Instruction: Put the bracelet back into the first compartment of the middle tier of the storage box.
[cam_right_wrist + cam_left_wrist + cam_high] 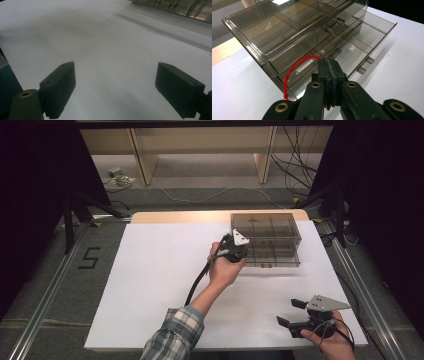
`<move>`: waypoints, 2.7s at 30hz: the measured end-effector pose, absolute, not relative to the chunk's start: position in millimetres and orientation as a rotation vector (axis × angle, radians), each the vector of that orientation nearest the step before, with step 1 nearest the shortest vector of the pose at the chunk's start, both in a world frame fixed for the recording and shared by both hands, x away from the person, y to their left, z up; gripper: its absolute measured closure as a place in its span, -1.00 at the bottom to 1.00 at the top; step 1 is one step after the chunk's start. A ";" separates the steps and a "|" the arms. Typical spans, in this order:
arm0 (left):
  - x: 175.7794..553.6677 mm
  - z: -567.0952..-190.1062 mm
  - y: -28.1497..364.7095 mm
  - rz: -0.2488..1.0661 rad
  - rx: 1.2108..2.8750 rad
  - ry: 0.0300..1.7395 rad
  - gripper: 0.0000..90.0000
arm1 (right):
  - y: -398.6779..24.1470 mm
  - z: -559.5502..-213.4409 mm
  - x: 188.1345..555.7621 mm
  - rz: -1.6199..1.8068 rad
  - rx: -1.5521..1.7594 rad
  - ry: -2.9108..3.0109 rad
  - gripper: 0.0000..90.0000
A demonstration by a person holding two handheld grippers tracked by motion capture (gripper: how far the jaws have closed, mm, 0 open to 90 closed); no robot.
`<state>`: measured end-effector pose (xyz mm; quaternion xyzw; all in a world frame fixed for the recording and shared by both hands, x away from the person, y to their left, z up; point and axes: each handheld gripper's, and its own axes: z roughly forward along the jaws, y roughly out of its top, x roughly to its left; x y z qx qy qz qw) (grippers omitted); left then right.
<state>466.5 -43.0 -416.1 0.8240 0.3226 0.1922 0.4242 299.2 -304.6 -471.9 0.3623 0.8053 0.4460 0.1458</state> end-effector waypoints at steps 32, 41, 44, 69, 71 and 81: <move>478.2 -431.0 -57.0 0.481 2.089 0.757 0.99 | -304.5 -471.6 298.6 1.284 1.050 2.321 -0.61; 480.7 -436.2 -58.9 0.481 2.109 0.759 0.99 | -304.6 -471.6 298.7 1.285 1.050 2.320 -0.61; 480.5 -437.0 -60.2 0.479 2.110 0.756 0.99 | -304.7 -471.6 298.6 1.285 1.049 2.322 -0.61; 481.9 -442.6 -63.8 0.475 2.133 0.762 0.93 | -304.6 -471.8 298.6 1.287 1.044 2.321 -0.61; 482.0 -442.6 -63.5 0.477 2.131 0.765 0.91 | -304.7 -471.6 298.6 1.286 1.045 2.323 -0.61; 478.8 -437.7 -58.3 0.476 2.107 0.782 0.78 | -304.8 -471.6 298.4 1.285 1.049 2.323 -0.61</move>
